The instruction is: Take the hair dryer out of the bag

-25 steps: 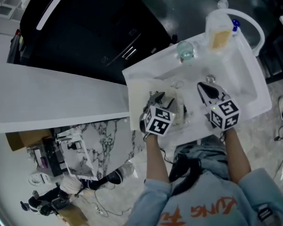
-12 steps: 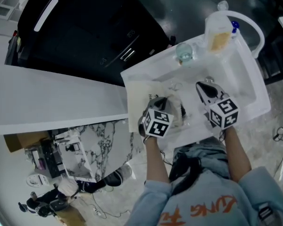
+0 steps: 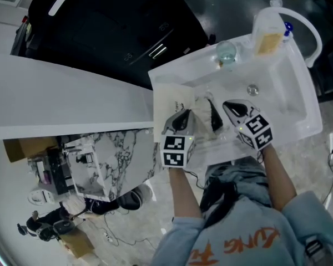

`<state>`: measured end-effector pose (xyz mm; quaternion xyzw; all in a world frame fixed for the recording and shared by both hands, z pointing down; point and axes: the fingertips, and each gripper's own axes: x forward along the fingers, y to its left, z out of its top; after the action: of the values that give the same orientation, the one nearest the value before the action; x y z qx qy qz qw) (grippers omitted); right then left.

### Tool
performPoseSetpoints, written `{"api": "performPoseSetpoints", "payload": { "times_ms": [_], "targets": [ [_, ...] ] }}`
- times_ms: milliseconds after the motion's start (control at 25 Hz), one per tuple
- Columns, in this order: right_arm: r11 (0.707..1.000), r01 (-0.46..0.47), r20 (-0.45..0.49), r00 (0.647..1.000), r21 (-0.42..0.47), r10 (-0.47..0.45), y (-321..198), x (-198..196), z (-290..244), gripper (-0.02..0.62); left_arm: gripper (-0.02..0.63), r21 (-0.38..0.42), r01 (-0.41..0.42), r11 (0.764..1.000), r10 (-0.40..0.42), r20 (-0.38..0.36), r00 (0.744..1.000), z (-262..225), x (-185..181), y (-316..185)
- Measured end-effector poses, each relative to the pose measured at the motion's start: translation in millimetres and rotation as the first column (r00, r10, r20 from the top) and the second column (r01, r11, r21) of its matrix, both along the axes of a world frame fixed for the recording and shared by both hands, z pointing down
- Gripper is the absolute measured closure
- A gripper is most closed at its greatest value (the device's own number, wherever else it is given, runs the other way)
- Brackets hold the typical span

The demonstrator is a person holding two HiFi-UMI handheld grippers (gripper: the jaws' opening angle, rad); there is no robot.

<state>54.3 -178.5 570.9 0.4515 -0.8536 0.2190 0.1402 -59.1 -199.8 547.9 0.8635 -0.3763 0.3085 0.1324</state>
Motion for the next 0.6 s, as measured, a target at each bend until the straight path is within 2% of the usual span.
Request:
{"api": "performPoseSetpoints", "payload": {
  "times_ms": [240,320,360,600],
  "targets": [
    [0.980,0.200,-0.088,0.976,-0.003,-0.199,16.8,-50.1,11.7,0.591,0.600,0.019,0.095,0.995,-0.094,-0.059,0.994,-4.9,-28.1,5.1],
    [0.970,0.245,-0.123,0.962,0.003,-0.243,18.7,-65.1,12.8,0.527,0.600,0.018,0.122,0.992,-0.120,-0.080,0.990,-4.0,-39.3,7.4],
    [0.964,0.265,-0.146,0.954,0.006,-0.261,19.1,-71.8,13.6,0.520,0.600,0.017,0.133,0.991,-0.131,-0.088,0.987,-3.7,-44.7,8.6],
    [0.917,0.400,-0.296,0.877,0.011,-0.379,21.1,-103.1,24.2,0.502,0.600,0.010,0.175,0.985,-0.172,-0.129,0.977,-2.8,-66.8,15.1]
  ]
}}
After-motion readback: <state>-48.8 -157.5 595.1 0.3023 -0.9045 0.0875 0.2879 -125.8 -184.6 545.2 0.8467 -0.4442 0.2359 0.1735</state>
